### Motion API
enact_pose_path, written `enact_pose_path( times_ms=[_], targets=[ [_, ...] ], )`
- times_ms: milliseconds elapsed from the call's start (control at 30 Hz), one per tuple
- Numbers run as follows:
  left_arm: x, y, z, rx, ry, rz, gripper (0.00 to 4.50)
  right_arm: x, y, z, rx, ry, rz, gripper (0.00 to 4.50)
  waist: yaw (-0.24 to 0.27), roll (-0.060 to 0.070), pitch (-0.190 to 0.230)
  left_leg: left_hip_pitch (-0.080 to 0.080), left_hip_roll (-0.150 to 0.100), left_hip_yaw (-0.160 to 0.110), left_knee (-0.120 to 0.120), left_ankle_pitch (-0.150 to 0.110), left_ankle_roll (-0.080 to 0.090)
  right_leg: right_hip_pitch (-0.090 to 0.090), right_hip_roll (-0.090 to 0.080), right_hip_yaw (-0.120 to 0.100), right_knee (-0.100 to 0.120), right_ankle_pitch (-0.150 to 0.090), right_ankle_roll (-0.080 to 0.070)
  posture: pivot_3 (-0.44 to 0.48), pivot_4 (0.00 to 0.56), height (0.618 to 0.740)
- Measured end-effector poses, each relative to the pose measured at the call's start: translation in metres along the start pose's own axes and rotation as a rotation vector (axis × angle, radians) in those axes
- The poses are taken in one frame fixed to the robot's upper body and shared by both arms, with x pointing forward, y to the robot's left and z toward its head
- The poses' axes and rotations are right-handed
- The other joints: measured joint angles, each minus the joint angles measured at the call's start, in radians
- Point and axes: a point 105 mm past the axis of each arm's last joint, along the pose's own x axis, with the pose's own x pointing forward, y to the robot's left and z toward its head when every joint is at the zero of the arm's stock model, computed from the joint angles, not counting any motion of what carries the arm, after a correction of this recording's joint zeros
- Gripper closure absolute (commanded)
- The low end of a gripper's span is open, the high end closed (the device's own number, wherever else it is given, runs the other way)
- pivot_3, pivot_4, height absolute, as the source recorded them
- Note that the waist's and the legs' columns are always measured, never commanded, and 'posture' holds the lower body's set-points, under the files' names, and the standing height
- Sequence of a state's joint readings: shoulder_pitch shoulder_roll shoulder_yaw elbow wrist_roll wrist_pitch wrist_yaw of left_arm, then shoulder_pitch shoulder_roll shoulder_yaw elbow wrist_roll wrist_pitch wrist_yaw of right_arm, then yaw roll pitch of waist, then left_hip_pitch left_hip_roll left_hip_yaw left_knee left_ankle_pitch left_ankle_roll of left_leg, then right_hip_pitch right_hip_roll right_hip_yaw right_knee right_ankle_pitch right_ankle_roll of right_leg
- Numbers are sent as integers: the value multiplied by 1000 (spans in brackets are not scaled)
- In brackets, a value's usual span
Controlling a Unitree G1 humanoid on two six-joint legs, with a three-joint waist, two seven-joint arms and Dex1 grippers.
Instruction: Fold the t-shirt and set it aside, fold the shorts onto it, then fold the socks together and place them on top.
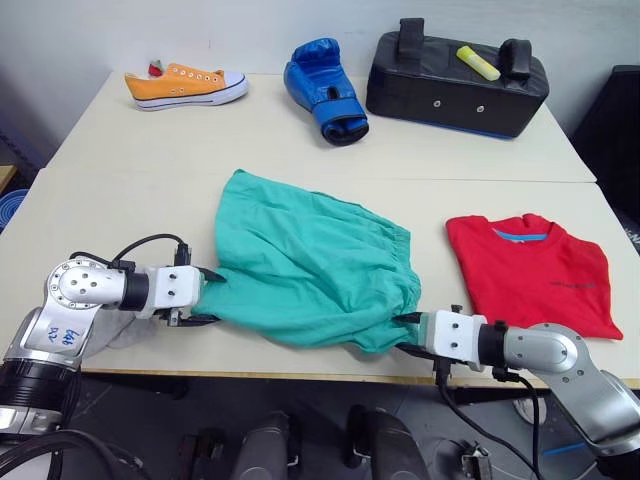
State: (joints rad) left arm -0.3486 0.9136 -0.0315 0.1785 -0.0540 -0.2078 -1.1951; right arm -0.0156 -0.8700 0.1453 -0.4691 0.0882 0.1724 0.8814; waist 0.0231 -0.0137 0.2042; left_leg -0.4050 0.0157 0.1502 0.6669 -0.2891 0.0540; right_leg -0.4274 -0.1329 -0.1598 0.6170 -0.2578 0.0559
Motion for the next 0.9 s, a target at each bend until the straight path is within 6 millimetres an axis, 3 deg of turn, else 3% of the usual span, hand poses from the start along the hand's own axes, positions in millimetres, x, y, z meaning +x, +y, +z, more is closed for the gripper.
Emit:
enact_pose_path(
  times_ms=[100, 267, 433, 633, 767, 833, 900],
  targets=[
    [4, 0, -2, -22, -14, -8, 2758, 0, -2, 2, -25, -5, -7, 4483, 0, 0, 0, 0, 0, 0, 0, 1, 1, 0, 0, 0, 1, 0, 0, 0, 150, 740],
    [5, -8, -1, -143, -49, -101, 4392, -10, -11, 5, -47, -18, -11, 4500, 0, 0, 0, 0, 0, 0, 1, 1, 1, 0, 0, 0, 1, 0, 0, 0, 150, 740],
    [-40, -52, 15, -441, -8, -418, 4450, -50, -12, 13, 54, -21, 118, 4500, -13, -1, 1, 0, 1, -1, -1, 1, 3, 0, 2, 0, 0, -2, 0, 0, 150, 740],
    [-44, -63, 21, -490, -7, -471, 4450, -52, 6, 13, 136, -34, 200, 4500, -10, 1, 1, 1, 1, -1, 0, -2, -2, 0, 1, 0, 1, -3, -1, 0, 150, 740],
    [-28, -32, 29, -466, -118, -380, 4450, -37, -7, 6, 138, -36, 143, 4500, 2, 1, 1, 0, 1, -1, 0, 0, 0, -1, 1, 1, 1, -2, -3, 0, 150, 740],
    [-18, 2, 37, -441, -198, -273, 4450, -30, -39, 15, 108, -80, 27, 4500, 1, 0, 1, -2, 1, -1, 3, 3, -4, -1, 1, 1, 3, 0, -3, 0, 150, 740],
    [-13, 55, 50, -406, -283, -94, 4450, -28, -89, 33, 66, -152, -153, 4500, 0, -1, 2, -2, 0, -1, 6, 7, 0, -2, 2, 0, 5, 2, -3, 0, 150, 740]
  ],
)
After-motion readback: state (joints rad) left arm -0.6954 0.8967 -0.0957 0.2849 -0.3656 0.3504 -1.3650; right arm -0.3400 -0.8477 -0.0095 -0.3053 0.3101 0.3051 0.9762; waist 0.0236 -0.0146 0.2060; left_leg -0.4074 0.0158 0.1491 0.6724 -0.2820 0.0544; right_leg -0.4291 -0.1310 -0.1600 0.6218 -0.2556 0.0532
